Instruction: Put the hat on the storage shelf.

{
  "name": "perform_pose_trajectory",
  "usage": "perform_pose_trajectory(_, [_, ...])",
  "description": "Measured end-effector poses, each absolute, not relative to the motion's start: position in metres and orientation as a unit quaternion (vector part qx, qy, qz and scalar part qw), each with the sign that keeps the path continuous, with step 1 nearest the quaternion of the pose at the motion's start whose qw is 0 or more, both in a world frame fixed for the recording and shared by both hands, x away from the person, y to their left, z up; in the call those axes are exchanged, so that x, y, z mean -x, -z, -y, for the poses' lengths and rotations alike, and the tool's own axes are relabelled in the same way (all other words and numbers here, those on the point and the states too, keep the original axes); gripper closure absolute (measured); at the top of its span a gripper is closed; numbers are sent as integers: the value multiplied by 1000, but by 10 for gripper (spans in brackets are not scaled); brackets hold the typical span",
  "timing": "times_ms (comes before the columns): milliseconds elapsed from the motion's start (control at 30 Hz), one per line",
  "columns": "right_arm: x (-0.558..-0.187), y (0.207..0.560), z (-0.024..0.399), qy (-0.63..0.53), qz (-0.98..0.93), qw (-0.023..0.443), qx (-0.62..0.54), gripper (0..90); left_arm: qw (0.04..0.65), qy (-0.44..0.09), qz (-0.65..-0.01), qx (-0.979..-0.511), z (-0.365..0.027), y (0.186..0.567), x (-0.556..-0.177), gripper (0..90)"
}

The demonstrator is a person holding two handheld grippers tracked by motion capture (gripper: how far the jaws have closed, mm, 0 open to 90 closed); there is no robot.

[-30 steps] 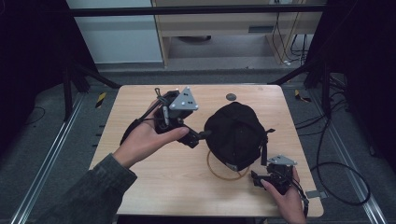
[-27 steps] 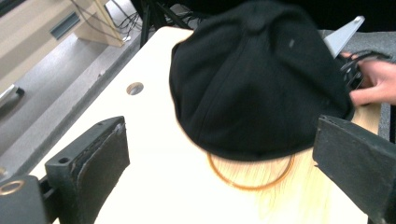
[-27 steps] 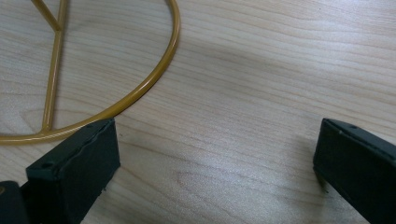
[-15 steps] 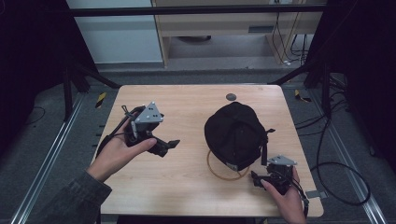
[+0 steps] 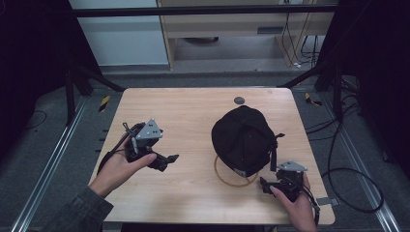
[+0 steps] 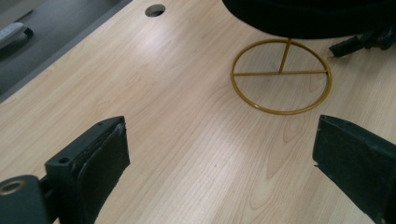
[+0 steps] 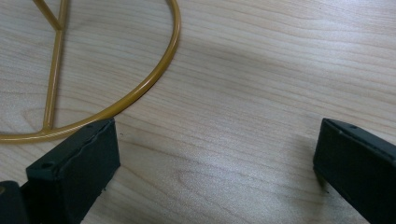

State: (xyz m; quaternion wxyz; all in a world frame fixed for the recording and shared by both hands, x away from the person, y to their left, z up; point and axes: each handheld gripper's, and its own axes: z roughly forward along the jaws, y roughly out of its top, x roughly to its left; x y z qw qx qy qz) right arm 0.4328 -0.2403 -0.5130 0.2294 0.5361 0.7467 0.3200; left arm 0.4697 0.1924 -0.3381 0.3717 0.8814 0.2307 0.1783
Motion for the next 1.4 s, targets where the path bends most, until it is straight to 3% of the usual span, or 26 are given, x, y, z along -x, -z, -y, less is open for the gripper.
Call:
perform_pose_trajectory(633, [-433,513,240,-320,-746,228,-538,5,326,-170,-233,-900,-201,407,-465,35])
perform_pose_trajectory(1400, [-432,513,240,-320,-745,229,-538,6,307,-148,-318,-885,-261,474,-464,41])
